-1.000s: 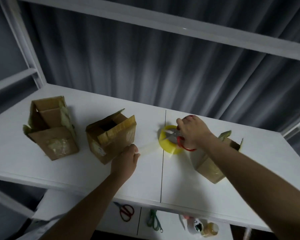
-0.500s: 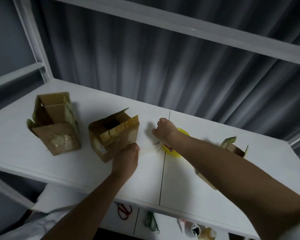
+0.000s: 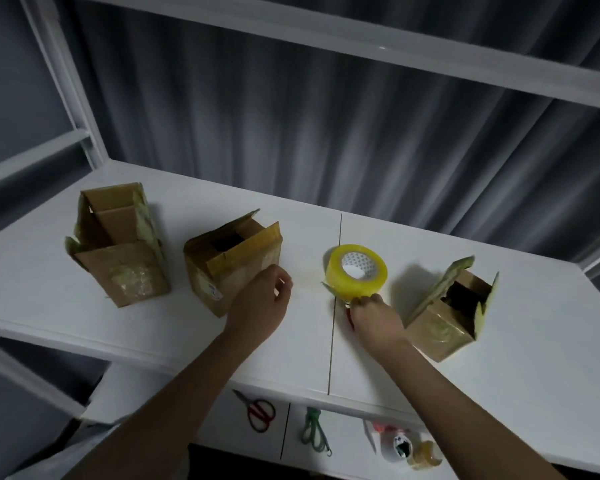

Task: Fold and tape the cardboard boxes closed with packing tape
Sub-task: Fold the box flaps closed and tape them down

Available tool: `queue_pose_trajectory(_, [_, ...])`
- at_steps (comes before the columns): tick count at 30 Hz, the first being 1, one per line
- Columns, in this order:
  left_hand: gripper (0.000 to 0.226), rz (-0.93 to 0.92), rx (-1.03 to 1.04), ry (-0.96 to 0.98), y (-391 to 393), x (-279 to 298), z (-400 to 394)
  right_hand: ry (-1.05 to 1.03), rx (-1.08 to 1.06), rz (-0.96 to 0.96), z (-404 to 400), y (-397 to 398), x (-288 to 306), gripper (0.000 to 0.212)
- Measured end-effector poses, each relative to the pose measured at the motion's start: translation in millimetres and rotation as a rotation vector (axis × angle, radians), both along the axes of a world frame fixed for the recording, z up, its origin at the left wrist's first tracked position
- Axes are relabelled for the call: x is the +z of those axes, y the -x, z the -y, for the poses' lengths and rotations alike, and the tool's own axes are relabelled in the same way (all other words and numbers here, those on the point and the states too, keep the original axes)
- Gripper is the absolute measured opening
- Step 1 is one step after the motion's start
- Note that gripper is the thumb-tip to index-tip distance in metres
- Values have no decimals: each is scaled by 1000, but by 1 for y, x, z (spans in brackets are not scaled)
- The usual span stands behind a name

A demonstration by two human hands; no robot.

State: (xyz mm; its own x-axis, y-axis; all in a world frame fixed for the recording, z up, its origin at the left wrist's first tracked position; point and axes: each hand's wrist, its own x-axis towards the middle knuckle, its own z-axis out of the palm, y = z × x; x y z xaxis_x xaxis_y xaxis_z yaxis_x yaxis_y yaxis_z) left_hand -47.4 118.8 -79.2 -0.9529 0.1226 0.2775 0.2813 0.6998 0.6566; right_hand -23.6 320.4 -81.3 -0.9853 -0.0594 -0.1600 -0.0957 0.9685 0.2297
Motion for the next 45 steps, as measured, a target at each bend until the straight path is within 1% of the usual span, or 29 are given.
queue_pose_trajectory(1, [9,24,-30,-44,-3,4,2,182,11,-114,1,-2,-2,36])
queue_pose_trajectory(2, [7,42,-58,-112,-5,8,5,472,-16,-207,5,-6,0,40])
queue_pose_trajectory(3, [5,64,-85,-185,-8,11,7,847,-96,-217,15,-9,5,48])
queue_pose_trajectory(4, [5,90,-113,-248,-10,13,10,1249,-205,-166,28,-12,14,57])
queue_pose_trajectory(5, [6,117,-132,-291,-13,15,13,1600,-322,-107,40,-14,18,59])
queue_pose_trajectory(6, [8,137,-141,-322,-17,17,17,1872,-422,-64,51,-14,21,53])
queue_pose_trajectory(7, [11,150,-146,-348,-20,20,20,2068,-488,-51,61,-12,21,40])
queue_pose_trajectory(8, [13,165,-148,-384,-24,23,25,2193,-526,-65,70,-9,23,26])
queue_pose_trajectory(9, [13,187,-145,-432,-26,25,30,2263,-540,-106,77,-8,26,14])
queue_pose_trajectory(10, [11,220,-142,-488,-29,28,35,2289,-546,-166,82,-5,28,7])
queue_pose_trajectory(11, [13,261,-141,-540,-30,30,42,2283,-537,-232,87,-2,31,5])
queue_pose_trajectory(13, [20,352,-142,-662,-33,38,55,2231,-485,-337,95,8,41,7])
queue_pose_trajectory(15, [21,402,-123,-788,-35,47,67,2177,-412,-367,107,17,51,9])
queue_pose_trajectory(18, [26,415,-39,-920,-34,60,81,2124,-329,-386,128,29,63,15])
queue_pose_trajectory(21, [27,330,49,-992,-31,59,102,2140,-292,-486,133,44,75,20])
queue_pose_trajectory(22, [27,289,80,-975,-30,57,108,2114,-254,-521,131,50,80,18])
queue_pose_trajectory(23, [26,239,114,-919,-29,52,113,2037,-175,-528,127,54,86,17])
queue_pose_trajectory(25, [24,115,178,-691,-24,43,114,1810,35,-442,124,59,97,17])
queue_pose_trajectory(27, [28,34,176,-415,-15,34,109,1642,178,-303,125,62,102,16])
queue_pose_trajectory(29, [35,39,106,-219,-3,26,102,1500,263,-215,123,66,103,17])
queue_pose_trajectory(30, [40,64,88,-163,3,21,99,1436,300,-183,120,68,101,21])
queue_pose_trajectory(32, [40,115,110,-123,11,15,95,1352,374,-141,114,71,98,25])
queue_pose_trajectory(33, [32,122,132,-126,13,14,93,1343,399,-127,112,72,95,25])
queue_pose_trajectory(35, [16,89,171,-172,16,12,90,1357,407,-102,108,74,88,20])
queue_pose_trajectory(37, [13,28,183,-199,16,14,88,1360,382,-88,105,74,82,11])
queue_pose_trajectory(40, [14,40,101,-223,18,19,87,1433,337,-49,101,71,77,7])
queue_pose_trajectory(42, [14,90,13,-234,21,22,88,1501,299,-17,101,67,76,12])
queue_pose_trajectory(43, [14,114,-22,-224,23,23,88,1500,291,-14,101,66,74,16])
queue_pose_trajectory(45, [16,139,-70,-207,28,21,88,1412,315,-20,101,65,70,22])
